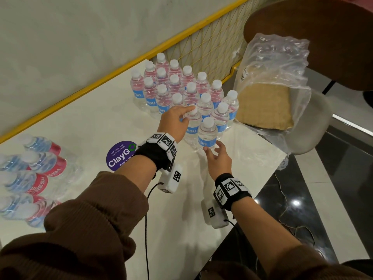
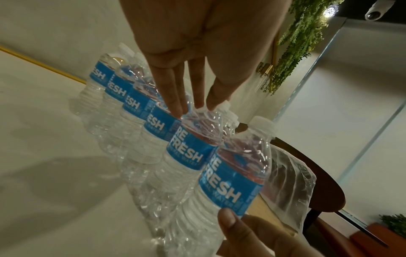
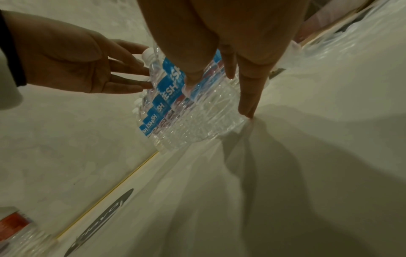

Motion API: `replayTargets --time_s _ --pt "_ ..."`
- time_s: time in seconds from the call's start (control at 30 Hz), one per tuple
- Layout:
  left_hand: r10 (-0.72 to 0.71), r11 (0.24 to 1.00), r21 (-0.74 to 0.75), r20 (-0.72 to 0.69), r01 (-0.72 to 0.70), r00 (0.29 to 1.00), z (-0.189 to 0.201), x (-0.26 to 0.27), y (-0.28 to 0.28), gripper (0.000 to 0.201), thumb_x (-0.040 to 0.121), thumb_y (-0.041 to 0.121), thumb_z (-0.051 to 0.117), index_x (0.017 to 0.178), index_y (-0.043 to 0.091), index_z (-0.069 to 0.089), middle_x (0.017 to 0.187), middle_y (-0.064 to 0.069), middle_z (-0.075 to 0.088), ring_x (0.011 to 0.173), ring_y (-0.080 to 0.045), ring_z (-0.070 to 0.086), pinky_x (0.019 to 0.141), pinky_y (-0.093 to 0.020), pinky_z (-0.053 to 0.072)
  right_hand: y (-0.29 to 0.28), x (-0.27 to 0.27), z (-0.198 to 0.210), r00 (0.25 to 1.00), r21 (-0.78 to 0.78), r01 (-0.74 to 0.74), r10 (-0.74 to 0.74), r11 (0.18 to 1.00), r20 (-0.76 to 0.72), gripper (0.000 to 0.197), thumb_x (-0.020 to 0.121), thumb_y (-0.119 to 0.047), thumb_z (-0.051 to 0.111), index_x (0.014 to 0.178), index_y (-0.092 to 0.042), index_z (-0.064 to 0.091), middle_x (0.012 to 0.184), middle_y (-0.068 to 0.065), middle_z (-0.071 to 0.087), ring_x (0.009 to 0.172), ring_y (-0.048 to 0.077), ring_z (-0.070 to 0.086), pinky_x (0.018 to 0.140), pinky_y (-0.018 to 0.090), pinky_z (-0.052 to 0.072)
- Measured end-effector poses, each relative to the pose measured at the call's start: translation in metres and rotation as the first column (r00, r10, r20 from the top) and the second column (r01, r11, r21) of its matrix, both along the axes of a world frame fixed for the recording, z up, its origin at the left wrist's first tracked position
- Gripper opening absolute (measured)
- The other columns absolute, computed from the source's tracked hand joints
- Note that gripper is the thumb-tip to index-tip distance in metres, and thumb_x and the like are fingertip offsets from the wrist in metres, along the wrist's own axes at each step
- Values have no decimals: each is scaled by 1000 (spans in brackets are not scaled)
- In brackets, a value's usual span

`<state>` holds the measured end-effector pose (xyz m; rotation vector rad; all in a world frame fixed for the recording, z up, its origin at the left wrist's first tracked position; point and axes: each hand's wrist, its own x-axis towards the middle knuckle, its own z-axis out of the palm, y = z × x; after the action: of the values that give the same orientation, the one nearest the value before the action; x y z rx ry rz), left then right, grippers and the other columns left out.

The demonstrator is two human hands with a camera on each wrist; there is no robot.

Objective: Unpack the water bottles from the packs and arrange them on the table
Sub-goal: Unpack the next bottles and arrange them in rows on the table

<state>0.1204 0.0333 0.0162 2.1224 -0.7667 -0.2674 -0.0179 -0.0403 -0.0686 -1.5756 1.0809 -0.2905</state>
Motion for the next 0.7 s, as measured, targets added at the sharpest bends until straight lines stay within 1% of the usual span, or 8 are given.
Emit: replayTargets --time_s 0.1,0.3,0.37,0.43,0.5,0.57,0.63,0.7 --pt "-24 999 33 -12 25 1000 -2 -5 4 49 89 0 51 131 24 56 130 -4 56 107 -25 59 99 -35 47 0 2 1 1000 -28 -26 26 999 -13 58 92 -38 54 143 -18 34 143 11 45 124 25 52 99 27 38" --pt "-75 997 -3 -127 75 989 0 -12 13 61 88 -9 46 140 23 44 144 -2 44 124 -24 51 105 -34 43 3 4 -1 999 -28 -29 29 999 -22 58 92 -39 54 143 -19 34 143 11 45 126 24 50 104 31 37" --pt "-78 997 13 -139 81 987 3 -13 21 63 89 -6 48 143 24 37 146 -2 40 127 -22 48 106 -34 42 2 2 -1 998 -6 -28 27 1000 -48 61 91 -42 55 143 -18 33 142 11 45 128 24 48 107 34 37" --pt "-43 999 9 -126 44 991 7 -13 35 60 89 -1 51 142 24 38 143 -4 43 124 -22 49 103 -33 43 1 -1 0 992 19 -36 38 999 -122 60 89 -41 57 139 -14 37 138 12 49 125 25 50 105 34 38" --pt "25 1000 -15 -113 -26 993 10 -14 57 54 89 1 53 139 21 43 138 -5 46 121 -21 52 97 -27 43 3 -5 1 959 24 -142 143 990 -243 49 89 -38 59 128 -10 49 126 11 59 117 26 55 96 30 41" --pt "111 993 -19 -97 -114 989 12 -15 85 48 89 3 54 134 18 48 134 -5 50 119 -20 53 95 -24 41 15 -6 2 889 36 -324 317 945 -329 36 87 -37 61 112 -11 60 112 10 67 107 26 60 91 29 45" --pt "213 977 0 -81 -213 974 13 -15 118 43 89 6 55 130 19 52 130 -2 53 117 -18 53 97 -27 43 38 -3 4 824 39 -477 462 878 -329 25 84 -34 65 99 -14 63 101 9 70 99 26 64 87 31 50" --pt "316 949 17 -70 -316 946 16 -13 152 37 90 7 54 125 20 56 129 -1 54 116 -18 53 97 -27 42 69 3 13 770 22 -591 572 806 -283 21 82 -30 68 98 -17 63 94 6 68 93 23 65 78 27 48"
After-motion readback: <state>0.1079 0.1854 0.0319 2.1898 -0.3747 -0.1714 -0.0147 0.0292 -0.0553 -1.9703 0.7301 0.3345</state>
